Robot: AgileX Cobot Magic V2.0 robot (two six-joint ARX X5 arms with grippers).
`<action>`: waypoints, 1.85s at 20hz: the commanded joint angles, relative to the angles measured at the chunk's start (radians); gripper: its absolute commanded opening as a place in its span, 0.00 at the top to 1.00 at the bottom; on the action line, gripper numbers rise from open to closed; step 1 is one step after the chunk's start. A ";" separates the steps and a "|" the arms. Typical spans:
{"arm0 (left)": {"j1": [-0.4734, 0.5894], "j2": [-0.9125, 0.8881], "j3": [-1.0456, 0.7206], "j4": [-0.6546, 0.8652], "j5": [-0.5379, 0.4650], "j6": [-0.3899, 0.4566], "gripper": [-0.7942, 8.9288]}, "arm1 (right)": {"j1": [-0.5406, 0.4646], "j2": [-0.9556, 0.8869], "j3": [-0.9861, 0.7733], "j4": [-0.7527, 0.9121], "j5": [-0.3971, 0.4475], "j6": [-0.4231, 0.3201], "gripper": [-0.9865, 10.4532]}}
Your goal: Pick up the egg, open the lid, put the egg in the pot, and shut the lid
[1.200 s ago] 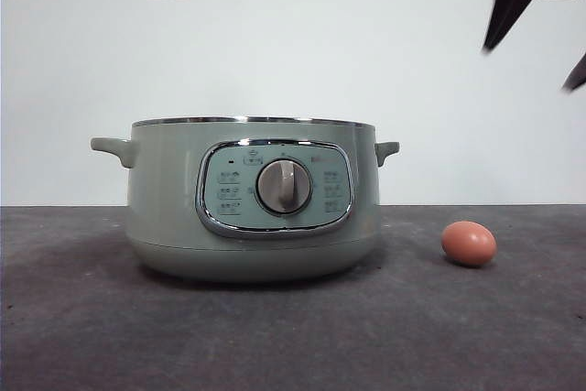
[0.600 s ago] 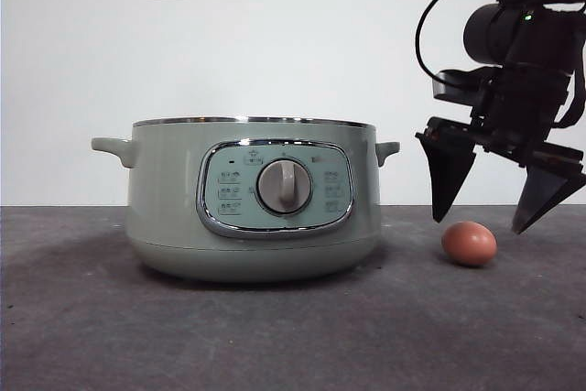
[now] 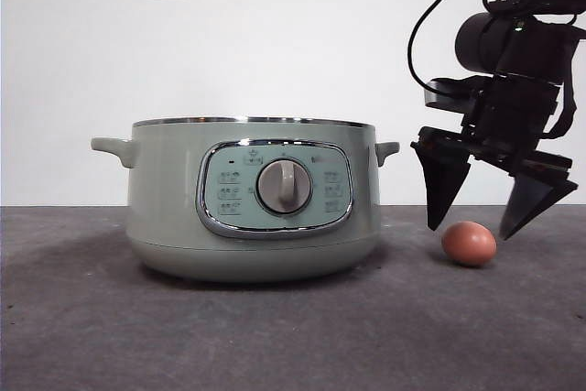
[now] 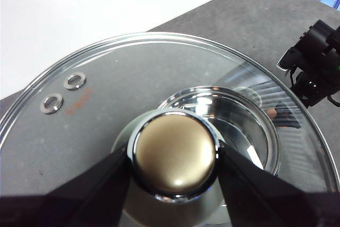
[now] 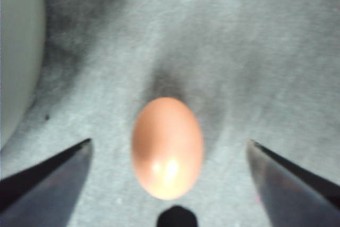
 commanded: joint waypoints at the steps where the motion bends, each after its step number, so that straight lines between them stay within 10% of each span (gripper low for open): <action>1: 0.002 -0.011 0.009 0.046 0.008 -0.004 0.93 | 0.014 0.021 0.003 0.005 0.006 0.002 0.53; 12: 0.002 -0.012 0.009 0.045 0.008 -0.004 0.93 | 0.014 0.029 0.002 -0.009 0.026 0.024 0.92; 26: 0.002 -0.021 0.009 0.035 0.008 -0.004 0.93 | 0.021 -0.246 0.143 -0.078 0.074 0.024 0.92; 37: 0.005 -0.069 0.009 0.005 0.007 -0.004 0.93 | 0.360 -0.069 0.436 -0.032 0.008 0.031 0.92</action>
